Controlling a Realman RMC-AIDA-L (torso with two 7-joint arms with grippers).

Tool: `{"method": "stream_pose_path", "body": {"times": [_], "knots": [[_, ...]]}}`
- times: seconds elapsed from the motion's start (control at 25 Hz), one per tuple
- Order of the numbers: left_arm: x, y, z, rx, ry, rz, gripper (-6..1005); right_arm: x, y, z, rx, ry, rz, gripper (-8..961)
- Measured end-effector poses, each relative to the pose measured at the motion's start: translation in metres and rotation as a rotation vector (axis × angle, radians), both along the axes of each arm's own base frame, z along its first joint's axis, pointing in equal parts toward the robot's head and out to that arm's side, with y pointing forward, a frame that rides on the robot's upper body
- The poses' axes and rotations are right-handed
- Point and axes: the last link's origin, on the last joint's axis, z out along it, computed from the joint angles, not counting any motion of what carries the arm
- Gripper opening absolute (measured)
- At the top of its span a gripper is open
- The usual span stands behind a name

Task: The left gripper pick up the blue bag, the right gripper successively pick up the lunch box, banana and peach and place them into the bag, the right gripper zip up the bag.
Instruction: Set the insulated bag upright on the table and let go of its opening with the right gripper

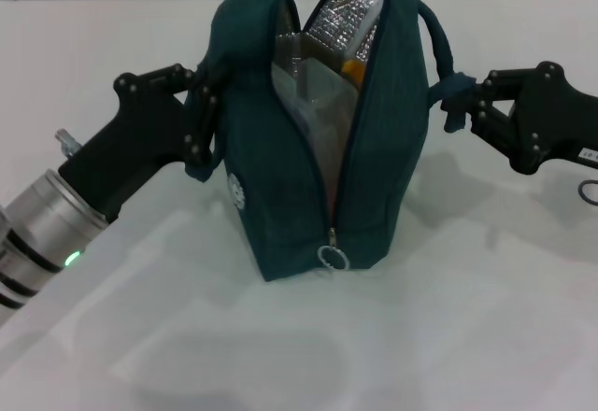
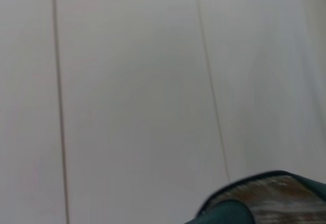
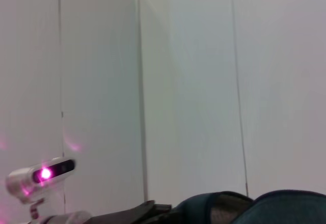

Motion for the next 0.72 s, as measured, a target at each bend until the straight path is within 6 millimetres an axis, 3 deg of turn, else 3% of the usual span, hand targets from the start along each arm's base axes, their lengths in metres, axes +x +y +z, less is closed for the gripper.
{"method": "stream_pose_path", "body": {"times": [0.72], "knots": [[-0.006,-0.015,-0.007,-0.01,0.033,-0.012,46,0.005,-0.005,-0.013,-0.026,-0.014,-0.036,79]]}}
